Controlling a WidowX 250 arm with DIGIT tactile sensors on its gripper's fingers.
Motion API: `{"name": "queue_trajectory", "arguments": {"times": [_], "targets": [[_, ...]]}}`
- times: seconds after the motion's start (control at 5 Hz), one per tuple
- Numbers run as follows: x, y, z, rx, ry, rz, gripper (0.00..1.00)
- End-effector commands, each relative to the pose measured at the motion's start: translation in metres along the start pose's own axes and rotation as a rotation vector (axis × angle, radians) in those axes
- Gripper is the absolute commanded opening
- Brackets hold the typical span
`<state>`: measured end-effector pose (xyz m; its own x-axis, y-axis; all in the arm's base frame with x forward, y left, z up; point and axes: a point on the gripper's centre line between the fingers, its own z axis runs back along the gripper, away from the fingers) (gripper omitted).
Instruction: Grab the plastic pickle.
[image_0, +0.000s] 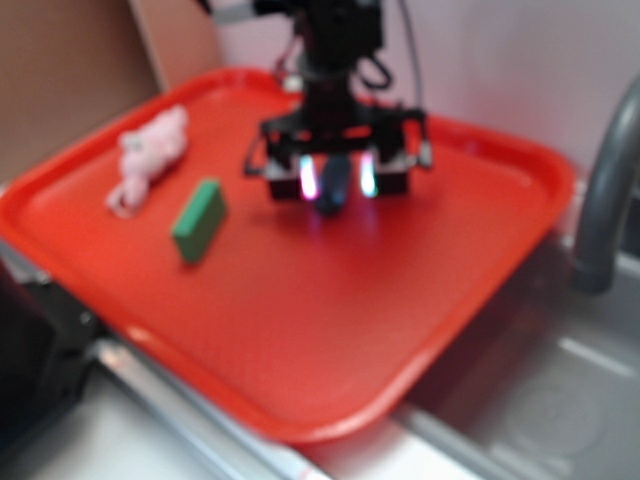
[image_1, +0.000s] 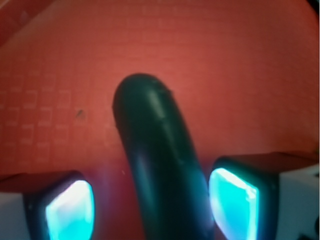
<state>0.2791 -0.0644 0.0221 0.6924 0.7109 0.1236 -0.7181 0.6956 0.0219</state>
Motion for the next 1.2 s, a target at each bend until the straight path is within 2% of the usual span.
{"name": "queue_trajectory", "arguments": {"times": [0.0,0.4,0.6,0.8,1.0], "targets": [[0.002,-0.004,0.002,-0.003,-0.009,0.000,0.00],[0.002,0.000,0.004,0.007,0.022,0.008,0.00],[-0.001,0.007,0.037,0.033,0.074,-0.169,0.00],[-0.006,0.016,0.072,0.020,0.066,-0.337,0.00],[-0.011,0.035,0.111,-0.011,0.060,-0.488,0.00]]}}
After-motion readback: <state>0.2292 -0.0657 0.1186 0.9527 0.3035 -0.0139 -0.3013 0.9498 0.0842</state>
